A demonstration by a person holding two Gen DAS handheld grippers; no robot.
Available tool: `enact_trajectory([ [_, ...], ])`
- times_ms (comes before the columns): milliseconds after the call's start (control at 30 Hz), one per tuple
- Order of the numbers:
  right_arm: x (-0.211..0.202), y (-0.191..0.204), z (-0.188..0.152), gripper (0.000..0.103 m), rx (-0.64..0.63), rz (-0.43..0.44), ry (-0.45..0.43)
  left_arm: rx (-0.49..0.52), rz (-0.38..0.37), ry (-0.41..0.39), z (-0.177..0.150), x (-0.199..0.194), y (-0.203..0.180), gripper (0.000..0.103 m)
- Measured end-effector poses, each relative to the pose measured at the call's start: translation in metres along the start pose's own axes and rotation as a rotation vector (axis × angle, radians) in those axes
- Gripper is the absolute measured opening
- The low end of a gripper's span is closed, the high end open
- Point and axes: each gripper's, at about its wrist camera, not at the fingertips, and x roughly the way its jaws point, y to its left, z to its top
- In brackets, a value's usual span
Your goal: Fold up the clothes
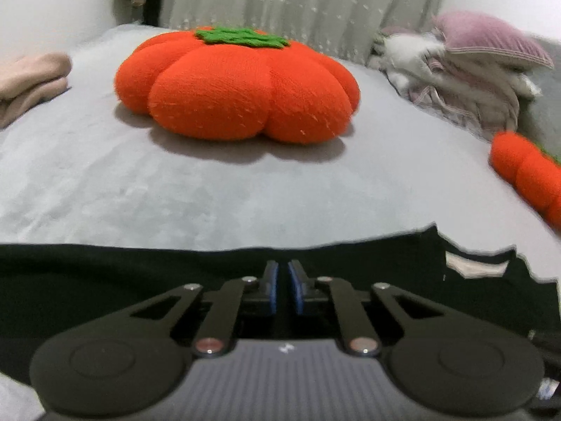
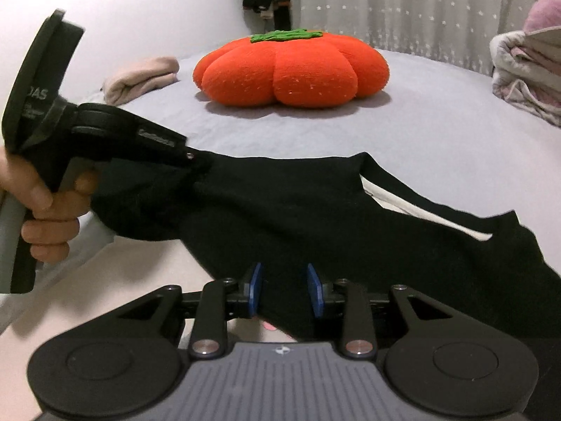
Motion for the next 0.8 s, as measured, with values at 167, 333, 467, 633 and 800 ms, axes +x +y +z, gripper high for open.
enact_trajectory([
  [167,-0.002,0.006,-0.005,0.031,0.007,-0.029,-0.027,-0.074,0.028,-0.034,0.005,-0.004,0.010,0.008],
  [333,-0.001,0.006,-0.006,0.031,0.018,-0.040,-0.035,0.021,0.083,-0.014,-0.001,0.006,-0.005,0.010],
  [467,-0.001,0.005,-0.006,0.031,0.033,-0.040,-0.040,0.043,0.110,-0.012,-0.001,0.005,-0.008,0.029],
  [633,-0.013,0.010,-0.003,0.032,0.022,-0.069,-0.051,-0.057,0.098,-0.041,0.012,-0.015,0.003,0.032],
  [800,-0.052,-0.010,-0.007,0.035,0.090,-0.107,-0.072,0.042,0.044,-0.072,0.011,-0.037,-0.031,0.037],
])
